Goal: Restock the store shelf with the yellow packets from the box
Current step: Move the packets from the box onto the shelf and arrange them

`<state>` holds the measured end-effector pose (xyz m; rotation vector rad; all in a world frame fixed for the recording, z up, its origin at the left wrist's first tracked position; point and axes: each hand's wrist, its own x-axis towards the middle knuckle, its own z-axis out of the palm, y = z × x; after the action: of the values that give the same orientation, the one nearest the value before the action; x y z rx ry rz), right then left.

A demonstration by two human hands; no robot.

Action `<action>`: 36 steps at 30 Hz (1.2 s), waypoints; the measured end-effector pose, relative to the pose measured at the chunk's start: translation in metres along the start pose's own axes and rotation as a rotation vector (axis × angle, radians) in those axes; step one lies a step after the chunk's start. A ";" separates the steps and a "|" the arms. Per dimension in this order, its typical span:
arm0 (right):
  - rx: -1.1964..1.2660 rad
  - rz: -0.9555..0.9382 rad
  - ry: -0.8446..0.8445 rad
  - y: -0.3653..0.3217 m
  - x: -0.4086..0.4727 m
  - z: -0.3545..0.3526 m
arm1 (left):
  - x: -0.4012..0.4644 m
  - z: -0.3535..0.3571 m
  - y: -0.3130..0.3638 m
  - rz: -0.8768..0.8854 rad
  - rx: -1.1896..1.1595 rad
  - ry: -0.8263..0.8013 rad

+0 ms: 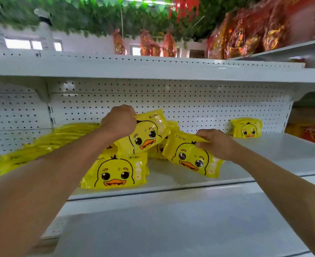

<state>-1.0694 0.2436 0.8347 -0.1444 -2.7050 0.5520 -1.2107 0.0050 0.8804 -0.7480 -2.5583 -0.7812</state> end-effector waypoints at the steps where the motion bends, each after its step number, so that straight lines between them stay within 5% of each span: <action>1: 0.000 -0.001 -0.035 -0.003 0.011 0.008 | 0.005 -0.001 -0.008 -0.006 -0.010 -0.002; 8: 0.071 0.045 -0.113 -0.002 0.071 0.053 | 0.034 -0.004 -0.048 -0.013 -0.042 0.017; 22: -0.202 0.169 0.253 0.008 0.071 0.067 | 0.044 0.024 -0.015 0.151 -0.241 -0.027; 36: -0.232 0.443 0.120 0.057 -0.021 0.016 | 0.026 0.104 0.051 0.263 0.000 -0.366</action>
<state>-1.0547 0.2864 0.7909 -0.8247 -2.6130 0.3306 -1.2210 0.1131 0.8317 -1.3001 -2.6875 -0.6035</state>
